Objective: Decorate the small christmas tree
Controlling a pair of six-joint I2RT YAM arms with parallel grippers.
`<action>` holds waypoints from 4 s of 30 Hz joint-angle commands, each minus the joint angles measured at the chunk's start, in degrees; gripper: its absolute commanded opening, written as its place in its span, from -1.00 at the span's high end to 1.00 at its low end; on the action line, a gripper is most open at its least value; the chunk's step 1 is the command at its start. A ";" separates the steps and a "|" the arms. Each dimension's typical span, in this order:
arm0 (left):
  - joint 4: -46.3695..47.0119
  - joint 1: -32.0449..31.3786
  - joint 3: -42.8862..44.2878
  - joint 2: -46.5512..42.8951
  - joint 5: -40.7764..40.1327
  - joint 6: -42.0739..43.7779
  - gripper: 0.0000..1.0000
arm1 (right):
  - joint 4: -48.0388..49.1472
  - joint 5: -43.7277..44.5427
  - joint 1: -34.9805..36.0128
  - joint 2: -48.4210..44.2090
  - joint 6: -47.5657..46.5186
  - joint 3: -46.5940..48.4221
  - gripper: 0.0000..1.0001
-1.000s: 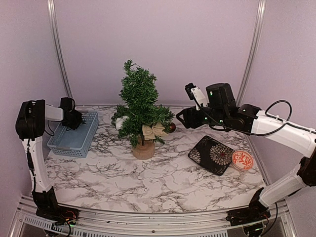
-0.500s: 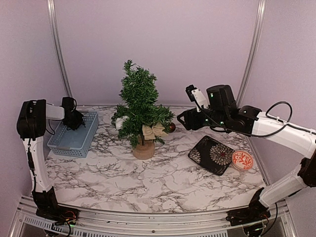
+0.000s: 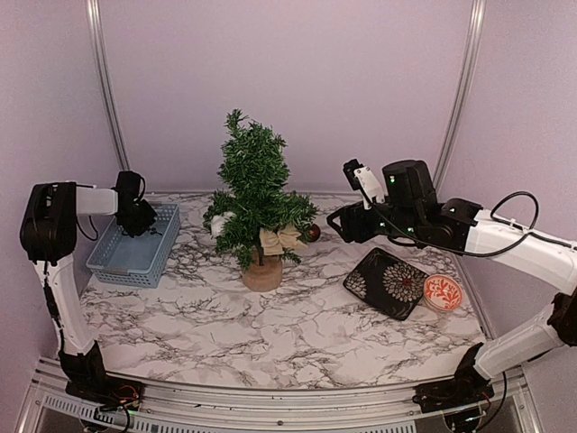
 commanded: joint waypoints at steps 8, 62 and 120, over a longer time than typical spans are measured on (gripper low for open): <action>-5.74 0.74 9.19 5.06 -3.42 3.43 0.31 | 0.48 0.27 -0.29 -1.90 -0.71 0.26 -0.34; -35.76 -3.94 16.38 6.49 1.42 31.82 0.47 | 1.61 -1.14 -0.34 -3.44 1.41 -1.06 -0.34; 15.98 -47.16 10.82 -39.96 7.46 52.72 1.00 | 4.99 -4.09 -0.29 -11.30 -0.95 -5.83 -0.35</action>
